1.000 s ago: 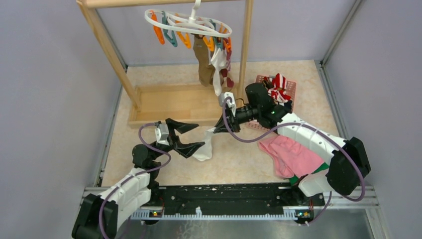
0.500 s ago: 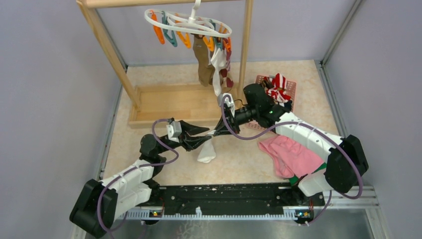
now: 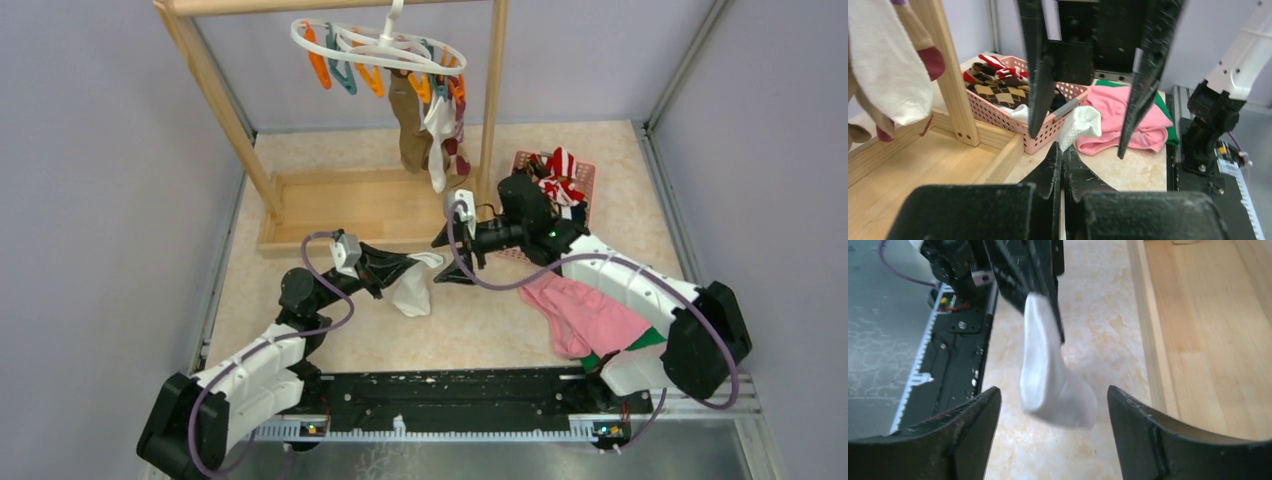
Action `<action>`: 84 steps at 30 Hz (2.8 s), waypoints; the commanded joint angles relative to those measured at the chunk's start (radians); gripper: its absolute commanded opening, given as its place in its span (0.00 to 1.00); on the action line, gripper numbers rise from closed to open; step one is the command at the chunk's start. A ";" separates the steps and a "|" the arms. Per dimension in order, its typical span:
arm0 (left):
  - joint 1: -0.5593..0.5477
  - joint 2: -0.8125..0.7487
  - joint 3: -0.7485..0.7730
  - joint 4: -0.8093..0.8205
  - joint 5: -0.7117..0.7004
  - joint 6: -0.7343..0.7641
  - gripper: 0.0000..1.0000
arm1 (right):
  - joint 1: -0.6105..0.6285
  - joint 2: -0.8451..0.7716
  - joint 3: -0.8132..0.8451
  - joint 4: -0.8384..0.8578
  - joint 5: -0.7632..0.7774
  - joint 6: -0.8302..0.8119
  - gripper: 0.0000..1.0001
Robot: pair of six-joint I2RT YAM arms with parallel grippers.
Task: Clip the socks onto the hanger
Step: Pick up the sock from the bin, then open the clamp at the hanger.
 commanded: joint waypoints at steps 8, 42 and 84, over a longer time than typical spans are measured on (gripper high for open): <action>0.000 -0.082 0.030 -0.089 -0.091 -0.118 0.00 | 0.002 -0.254 -0.388 0.706 0.101 -0.057 0.88; 0.004 -0.177 -0.082 0.090 -0.228 -0.011 0.00 | 0.028 -0.325 -0.250 0.600 0.278 -0.079 0.82; 0.035 -0.001 0.104 0.154 -0.245 -0.159 0.00 | -0.071 -0.211 -0.261 0.672 0.205 0.139 0.75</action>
